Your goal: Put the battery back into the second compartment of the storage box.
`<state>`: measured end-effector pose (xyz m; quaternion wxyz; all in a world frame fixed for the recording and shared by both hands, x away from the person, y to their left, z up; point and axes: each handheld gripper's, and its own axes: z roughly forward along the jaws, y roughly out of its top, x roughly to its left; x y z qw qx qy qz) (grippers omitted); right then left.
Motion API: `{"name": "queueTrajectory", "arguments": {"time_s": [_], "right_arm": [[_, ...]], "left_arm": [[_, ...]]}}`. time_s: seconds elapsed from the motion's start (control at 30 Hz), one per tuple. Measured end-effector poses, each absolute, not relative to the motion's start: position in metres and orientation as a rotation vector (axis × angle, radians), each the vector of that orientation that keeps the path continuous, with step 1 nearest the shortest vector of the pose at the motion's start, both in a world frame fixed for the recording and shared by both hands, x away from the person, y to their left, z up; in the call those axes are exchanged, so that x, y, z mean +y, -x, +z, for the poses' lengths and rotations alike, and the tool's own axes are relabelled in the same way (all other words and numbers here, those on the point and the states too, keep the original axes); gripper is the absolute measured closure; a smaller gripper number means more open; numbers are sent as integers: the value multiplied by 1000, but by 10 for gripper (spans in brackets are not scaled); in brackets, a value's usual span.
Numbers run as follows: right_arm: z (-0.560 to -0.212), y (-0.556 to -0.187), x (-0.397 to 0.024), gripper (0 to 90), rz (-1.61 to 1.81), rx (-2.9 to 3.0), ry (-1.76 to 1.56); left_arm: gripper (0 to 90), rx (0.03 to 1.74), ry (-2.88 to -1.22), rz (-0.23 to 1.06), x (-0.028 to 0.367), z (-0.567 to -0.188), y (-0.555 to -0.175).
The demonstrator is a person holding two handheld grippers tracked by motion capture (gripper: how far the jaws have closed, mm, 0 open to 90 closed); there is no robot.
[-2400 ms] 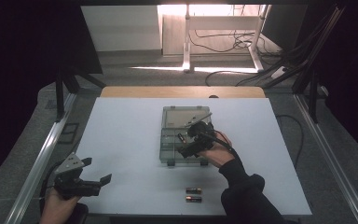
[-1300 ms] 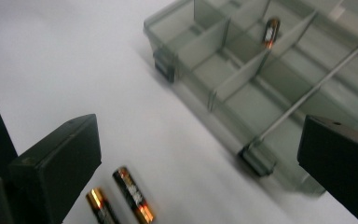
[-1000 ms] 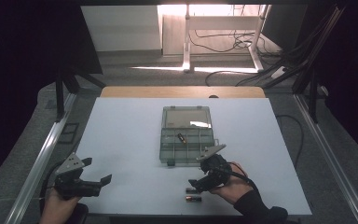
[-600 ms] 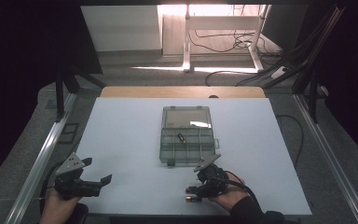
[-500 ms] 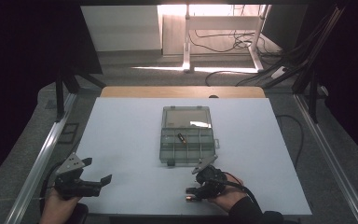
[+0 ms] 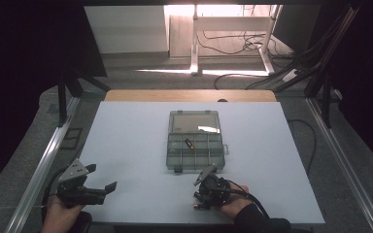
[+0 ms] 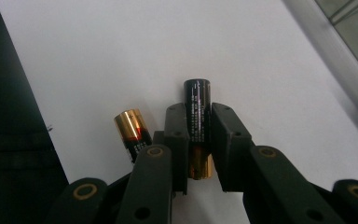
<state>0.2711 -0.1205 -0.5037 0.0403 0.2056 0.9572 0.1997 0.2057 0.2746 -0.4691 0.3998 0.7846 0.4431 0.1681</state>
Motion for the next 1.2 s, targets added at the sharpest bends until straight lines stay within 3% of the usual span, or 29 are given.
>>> {"name": "queueTrajectory", "arguments": {"time_s": [1.2], "right_arm": [[-463, -291, -130, 767, 883, 2787, -749]], "left_arm": [[26, 1124, -1982, 416, 275, -469, -206]]}}
